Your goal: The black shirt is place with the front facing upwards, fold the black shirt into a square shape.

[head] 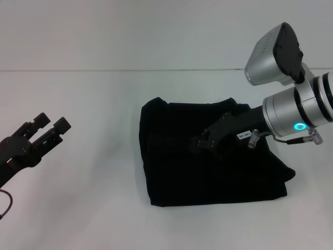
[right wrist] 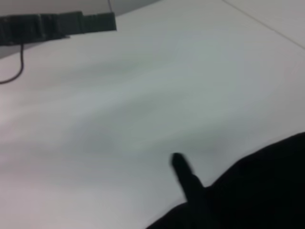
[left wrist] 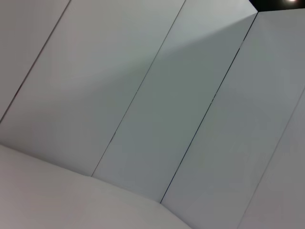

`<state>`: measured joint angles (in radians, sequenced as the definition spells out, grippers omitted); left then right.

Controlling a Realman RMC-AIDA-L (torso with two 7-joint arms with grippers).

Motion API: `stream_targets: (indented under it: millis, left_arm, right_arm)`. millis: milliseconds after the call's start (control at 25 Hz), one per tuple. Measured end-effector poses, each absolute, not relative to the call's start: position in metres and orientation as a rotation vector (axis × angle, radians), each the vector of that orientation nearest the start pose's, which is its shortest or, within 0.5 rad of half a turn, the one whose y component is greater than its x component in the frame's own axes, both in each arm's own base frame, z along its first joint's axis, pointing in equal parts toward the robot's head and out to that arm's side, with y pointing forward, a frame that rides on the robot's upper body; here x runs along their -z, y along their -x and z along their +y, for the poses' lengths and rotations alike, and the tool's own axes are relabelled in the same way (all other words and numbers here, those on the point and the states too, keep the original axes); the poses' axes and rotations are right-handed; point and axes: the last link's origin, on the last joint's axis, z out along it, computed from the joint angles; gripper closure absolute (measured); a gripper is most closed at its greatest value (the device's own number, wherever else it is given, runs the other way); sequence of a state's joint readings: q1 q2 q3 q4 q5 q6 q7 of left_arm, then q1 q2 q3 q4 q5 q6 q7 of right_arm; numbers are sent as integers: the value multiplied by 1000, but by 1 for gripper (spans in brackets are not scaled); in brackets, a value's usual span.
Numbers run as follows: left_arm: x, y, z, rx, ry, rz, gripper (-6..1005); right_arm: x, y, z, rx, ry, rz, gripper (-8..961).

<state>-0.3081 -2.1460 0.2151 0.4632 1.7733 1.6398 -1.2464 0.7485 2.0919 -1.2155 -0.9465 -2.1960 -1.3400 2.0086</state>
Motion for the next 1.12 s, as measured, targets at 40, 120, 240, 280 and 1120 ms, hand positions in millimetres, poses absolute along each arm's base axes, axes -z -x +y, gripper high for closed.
stream_targets:
  millis: [40,120,240,280,1120]
  left_arm:
    - [-24,329,263,1219,1963,-921,151]
    - [-24,329,264,1221,1963,-921,151]
    - [-24,328,265,1223,1965,-921,151]
    - [-24,328,265,1223,1966,-920,152]
    - [-24,325,266,1233,1982,-908,152]
  right_arm:
    - [37,-153,387,-68,2905,583,866]
    - [35,-154,387,-86,2901,599,884]
    - [31,-158,389,-114,2881,629,911]
    - [31,-159,388,-118,2878,636,912]
    - [-11,-200,397,-506,2576,953,918]
